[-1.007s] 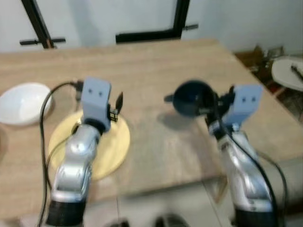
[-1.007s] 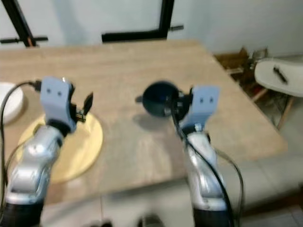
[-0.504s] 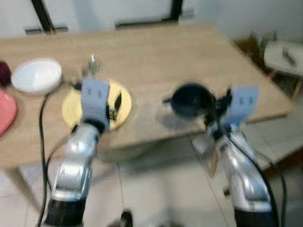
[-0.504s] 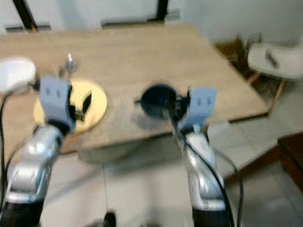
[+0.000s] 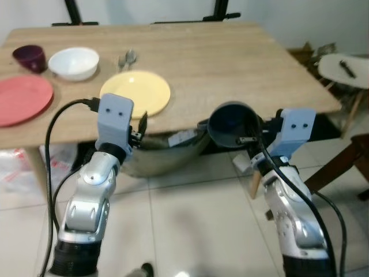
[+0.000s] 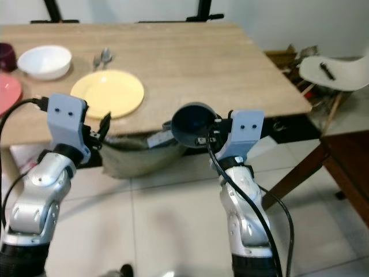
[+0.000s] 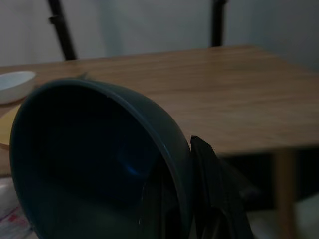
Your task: Setting the table
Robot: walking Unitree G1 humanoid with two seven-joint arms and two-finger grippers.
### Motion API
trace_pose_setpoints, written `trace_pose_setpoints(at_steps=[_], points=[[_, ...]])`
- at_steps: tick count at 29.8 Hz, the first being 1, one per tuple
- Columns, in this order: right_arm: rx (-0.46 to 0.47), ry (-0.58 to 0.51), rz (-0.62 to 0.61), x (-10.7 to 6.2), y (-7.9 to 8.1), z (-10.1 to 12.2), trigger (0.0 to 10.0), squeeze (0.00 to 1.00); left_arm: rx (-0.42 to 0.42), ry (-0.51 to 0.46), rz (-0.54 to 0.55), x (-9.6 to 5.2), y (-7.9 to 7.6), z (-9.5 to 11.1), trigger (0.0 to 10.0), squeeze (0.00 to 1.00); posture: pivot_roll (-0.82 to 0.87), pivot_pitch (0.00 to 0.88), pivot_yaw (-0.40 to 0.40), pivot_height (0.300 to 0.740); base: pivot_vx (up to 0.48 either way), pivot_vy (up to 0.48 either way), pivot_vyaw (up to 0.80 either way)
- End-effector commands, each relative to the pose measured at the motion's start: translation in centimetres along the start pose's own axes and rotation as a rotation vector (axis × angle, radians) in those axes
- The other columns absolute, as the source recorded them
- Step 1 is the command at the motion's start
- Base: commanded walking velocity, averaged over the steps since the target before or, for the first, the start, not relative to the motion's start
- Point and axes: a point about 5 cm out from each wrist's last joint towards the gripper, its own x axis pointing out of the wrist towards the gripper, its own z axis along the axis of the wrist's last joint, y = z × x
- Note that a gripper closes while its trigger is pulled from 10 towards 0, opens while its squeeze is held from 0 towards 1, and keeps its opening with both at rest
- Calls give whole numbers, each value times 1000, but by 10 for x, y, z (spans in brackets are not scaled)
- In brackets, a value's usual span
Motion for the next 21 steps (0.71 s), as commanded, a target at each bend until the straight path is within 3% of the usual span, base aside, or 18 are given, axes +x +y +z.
trace_pose_setpoints(at_steps=[1,21], points=[[-4,-7,-9,-2,-2,1,10000,0,-4,6,-10,-1,-2,-1,10000,0,-149,31,31,740,-368,0,0],[-10,-3,-10,-3,-2,0,10000,0,-6,11,-24,-1,-5,-3,10000,0,-158,31,35,740,-365,0,0]])
